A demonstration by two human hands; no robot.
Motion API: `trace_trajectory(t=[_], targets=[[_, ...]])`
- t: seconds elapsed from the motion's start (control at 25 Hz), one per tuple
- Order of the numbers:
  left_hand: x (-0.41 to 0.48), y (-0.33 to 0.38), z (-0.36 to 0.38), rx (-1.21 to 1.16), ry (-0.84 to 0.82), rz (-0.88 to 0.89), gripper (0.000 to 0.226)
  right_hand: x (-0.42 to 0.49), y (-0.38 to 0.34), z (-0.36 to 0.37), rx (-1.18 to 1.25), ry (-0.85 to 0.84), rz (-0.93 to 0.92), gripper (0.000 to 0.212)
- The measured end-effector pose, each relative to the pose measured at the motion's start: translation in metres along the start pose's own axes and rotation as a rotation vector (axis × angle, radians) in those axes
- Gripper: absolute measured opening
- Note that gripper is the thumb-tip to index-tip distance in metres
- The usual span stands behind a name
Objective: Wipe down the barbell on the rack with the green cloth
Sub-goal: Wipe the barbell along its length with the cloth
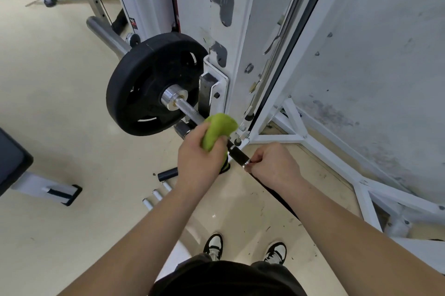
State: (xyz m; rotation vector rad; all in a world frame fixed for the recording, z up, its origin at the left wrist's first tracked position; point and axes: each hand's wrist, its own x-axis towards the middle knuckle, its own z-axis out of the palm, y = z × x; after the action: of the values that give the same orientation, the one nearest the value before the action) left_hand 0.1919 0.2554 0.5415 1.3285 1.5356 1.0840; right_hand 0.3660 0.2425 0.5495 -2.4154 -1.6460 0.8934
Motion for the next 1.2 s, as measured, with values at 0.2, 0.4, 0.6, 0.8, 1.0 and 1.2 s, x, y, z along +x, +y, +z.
trace_trajectory(t=[0.2,0.4,0.6,0.8,1.0,1.2], targets=[[0.035,-0.003,0.032,0.926,-0.372,0.377,0.030,-0.005,0.010,0.006,0.078,0.015,0.016,0.017],[0.042,0.009,0.030,0.979,-0.619,0.480,0.020,-0.009,0.012,0.009,-0.017,0.072,-0.035,0.021],[0.044,0.009,0.029,0.902,-0.395,0.414,0.027,-0.007,0.007,0.004,-0.064,0.065,-0.022,0.019],[0.030,0.007,0.025,0.736,-0.526,0.420,0.031,-0.006,0.009,0.002,-0.035,0.066,-0.001,0.030],[0.027,0.020,0.056,1.007,-0.454,0.413,0.026,-0.007,0.004,0.000,-0.071,0.082,-0.004,0.018],[-0.007,0.015,0.021,0.503,-0.336,0.218,0.024,-0.013,0.004,-0.001,-0.157,0.072,-0.039,0.021]])
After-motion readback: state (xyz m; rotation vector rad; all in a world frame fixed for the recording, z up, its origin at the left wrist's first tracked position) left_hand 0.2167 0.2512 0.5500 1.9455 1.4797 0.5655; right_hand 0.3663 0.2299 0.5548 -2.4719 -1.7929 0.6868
